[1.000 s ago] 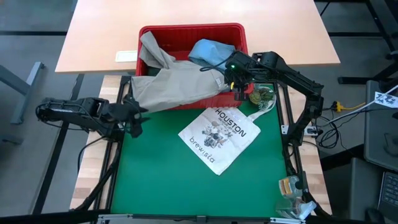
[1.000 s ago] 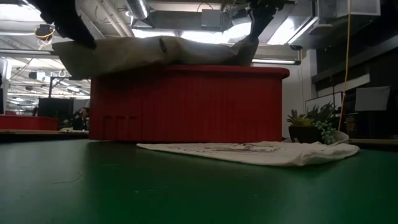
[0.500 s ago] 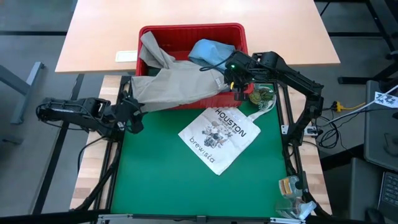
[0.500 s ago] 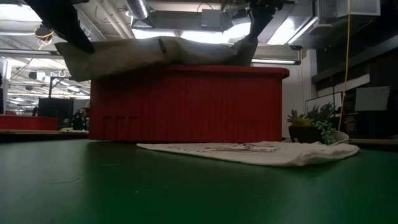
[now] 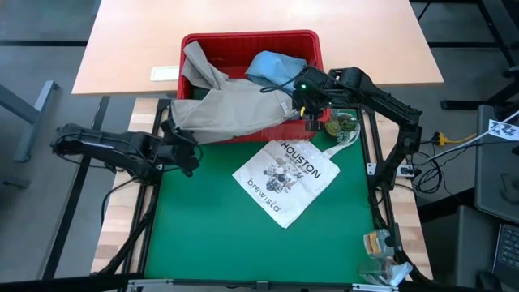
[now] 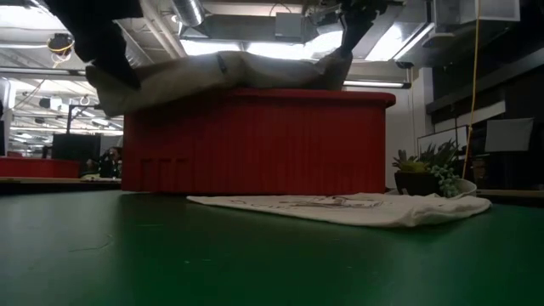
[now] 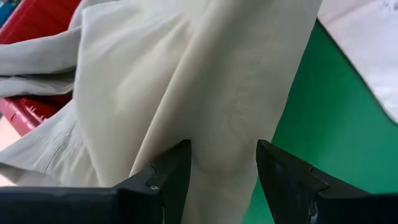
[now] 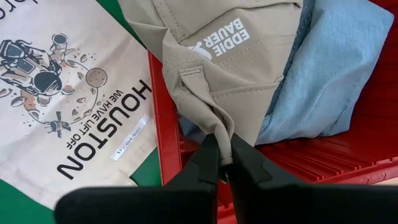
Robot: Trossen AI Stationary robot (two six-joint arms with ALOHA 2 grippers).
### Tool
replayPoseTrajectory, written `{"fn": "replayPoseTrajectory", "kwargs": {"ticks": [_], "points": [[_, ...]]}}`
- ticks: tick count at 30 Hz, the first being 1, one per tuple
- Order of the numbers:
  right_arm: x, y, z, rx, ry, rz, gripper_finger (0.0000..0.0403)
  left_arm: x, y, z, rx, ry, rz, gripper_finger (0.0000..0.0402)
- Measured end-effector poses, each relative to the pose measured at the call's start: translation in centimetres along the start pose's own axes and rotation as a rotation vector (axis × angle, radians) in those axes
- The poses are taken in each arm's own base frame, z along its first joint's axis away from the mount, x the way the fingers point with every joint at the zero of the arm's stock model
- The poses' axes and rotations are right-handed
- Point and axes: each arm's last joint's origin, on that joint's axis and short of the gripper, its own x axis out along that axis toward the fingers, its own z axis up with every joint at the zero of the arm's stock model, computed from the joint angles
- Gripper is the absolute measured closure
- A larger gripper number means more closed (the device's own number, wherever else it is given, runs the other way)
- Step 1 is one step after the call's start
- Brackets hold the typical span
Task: Fold Laundry from Bin
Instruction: Fold the brown shorts
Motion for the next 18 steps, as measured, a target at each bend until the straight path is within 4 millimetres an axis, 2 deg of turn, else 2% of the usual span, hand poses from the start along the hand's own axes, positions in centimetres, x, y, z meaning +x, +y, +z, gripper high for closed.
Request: {"fn": "replayPoseTrajectory", "kwargs": {"ticks": [7,10,18], "points": [[0.0,0.0,0.0,0.000,0.000,0.000,0.0390,1.3,-0.7,0.4,0.033,0.060,0.052,0.0227],[0.0,0.0,0.0,0.000,0.000,0.000,0.0386,1.8,-0.9,0.4,0.033,0.089,0.050,0.0240],[0.0,0.0,0.0,-0.001,0.000,0.000,0.0390,2.0,-0.9,0.4,0.031,0.104,0.044,0.0333]]}}
